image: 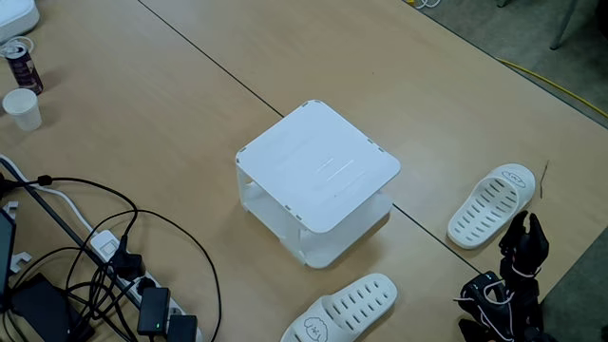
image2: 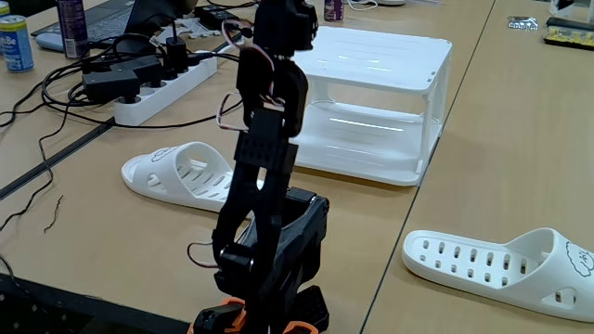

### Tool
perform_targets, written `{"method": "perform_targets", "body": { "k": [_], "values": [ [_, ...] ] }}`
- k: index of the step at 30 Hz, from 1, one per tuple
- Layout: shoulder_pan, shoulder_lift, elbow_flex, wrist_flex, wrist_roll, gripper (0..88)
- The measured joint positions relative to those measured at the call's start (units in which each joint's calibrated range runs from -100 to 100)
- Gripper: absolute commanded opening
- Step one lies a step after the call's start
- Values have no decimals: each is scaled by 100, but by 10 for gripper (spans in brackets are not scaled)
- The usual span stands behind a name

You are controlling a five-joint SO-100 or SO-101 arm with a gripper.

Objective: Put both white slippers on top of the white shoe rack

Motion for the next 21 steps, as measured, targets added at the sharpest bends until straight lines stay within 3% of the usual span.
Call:
{"method": "perform_targets", "body": {
  "k": [10,21],
  "values": [
    [0,2540,-1779,489,0,8],
    [-22,4751,-656,498,0,8]
  ]
}}
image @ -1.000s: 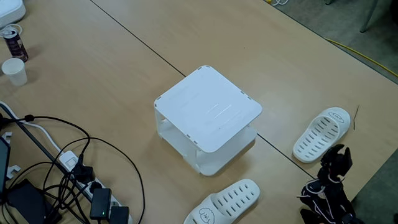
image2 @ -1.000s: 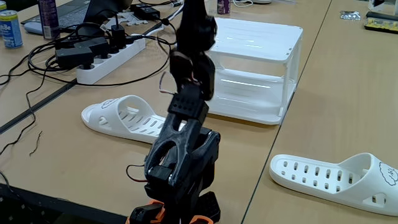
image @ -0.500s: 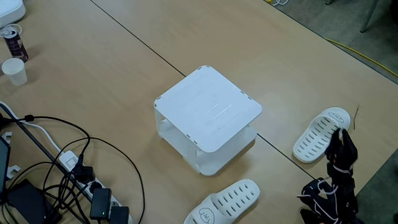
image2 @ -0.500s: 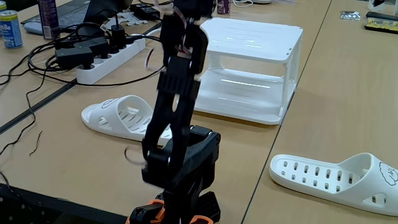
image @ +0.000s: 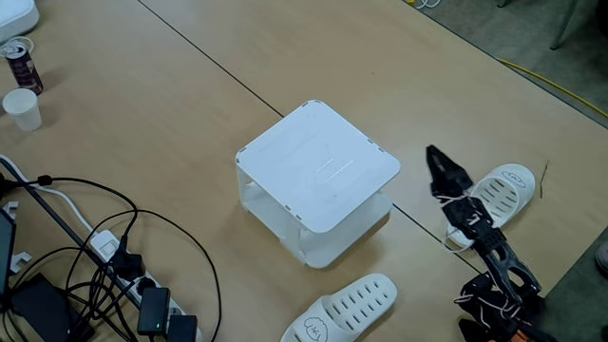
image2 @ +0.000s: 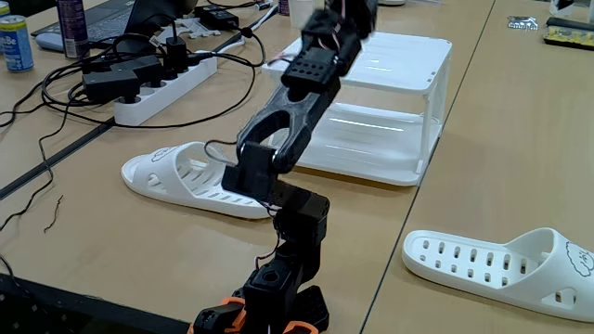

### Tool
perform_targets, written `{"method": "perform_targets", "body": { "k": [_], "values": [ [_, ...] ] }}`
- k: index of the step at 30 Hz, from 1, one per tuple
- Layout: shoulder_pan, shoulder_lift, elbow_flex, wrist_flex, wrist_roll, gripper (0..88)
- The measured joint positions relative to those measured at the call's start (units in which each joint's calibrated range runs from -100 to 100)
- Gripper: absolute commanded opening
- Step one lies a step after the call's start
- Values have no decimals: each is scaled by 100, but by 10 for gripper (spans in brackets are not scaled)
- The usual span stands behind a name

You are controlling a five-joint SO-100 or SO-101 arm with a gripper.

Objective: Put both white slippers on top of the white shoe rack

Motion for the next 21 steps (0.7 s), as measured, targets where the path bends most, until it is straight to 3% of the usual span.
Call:
{"method": "perform_targets", "body": {
  "k": [4,13,21],
  "values": [
    [0,66,261,275,0,8],
    [0,-553,791,2721,0,8],
    [-15,-940,2049,2987,0,8]
  ]
}}
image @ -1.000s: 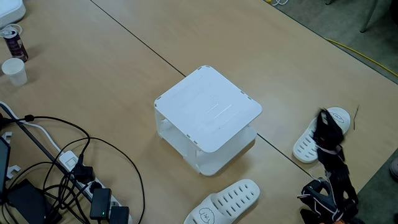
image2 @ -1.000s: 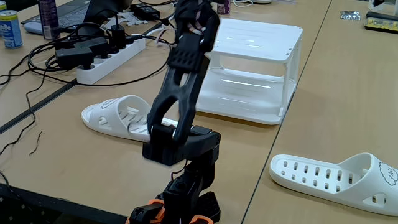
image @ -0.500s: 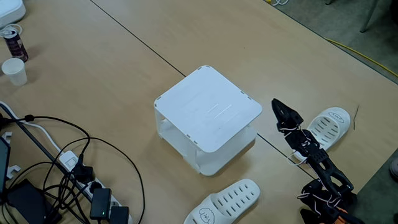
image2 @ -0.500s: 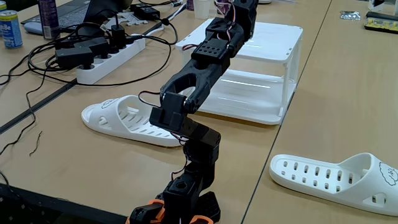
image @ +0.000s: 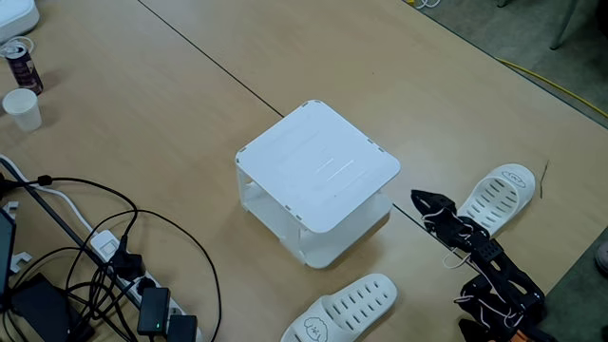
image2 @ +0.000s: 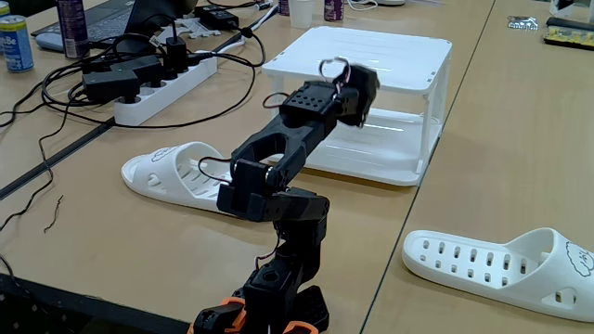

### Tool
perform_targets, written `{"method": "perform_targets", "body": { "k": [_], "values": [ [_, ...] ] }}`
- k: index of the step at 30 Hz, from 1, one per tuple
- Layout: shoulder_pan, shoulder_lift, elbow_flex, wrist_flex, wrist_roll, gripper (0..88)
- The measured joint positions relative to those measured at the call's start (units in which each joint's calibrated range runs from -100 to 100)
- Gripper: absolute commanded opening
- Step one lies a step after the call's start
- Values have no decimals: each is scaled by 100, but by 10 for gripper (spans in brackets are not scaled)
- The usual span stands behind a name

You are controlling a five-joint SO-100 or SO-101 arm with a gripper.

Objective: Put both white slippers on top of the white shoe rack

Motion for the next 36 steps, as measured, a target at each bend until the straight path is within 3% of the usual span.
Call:
{"method": "perform_targets", "body": {
  "k": [9,22,36],
  "values": [
    [-854,866,99,601,0,7],
    [-1199,1757,728,627,0,7],
    [-1798,3538,-1015,627,0,7]
  ]
}}
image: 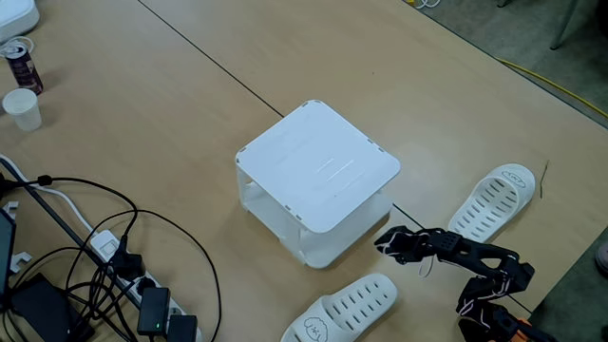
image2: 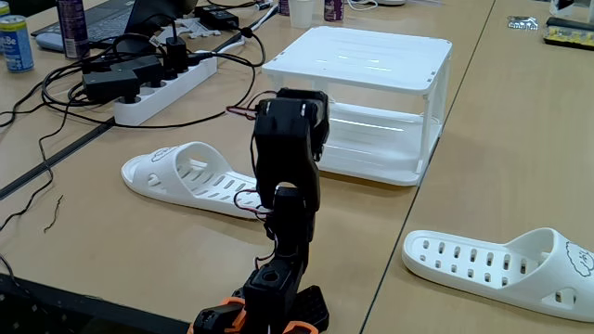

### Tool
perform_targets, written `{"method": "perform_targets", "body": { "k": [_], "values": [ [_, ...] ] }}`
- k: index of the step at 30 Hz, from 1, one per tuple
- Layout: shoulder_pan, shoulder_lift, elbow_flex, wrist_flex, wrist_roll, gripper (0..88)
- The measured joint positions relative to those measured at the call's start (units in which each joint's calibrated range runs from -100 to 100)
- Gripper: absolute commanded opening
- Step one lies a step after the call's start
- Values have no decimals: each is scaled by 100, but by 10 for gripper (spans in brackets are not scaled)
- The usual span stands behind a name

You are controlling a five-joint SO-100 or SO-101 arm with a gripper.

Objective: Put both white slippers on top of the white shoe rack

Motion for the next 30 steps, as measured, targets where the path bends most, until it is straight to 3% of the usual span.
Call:
{"method": "perform_targets", "body": {
  "k": [19,30],
  "values": [
    [-734,2367,-1456,0,0,7],
    [-1049,2515,-1330,-60,0,7]
  ]
}}
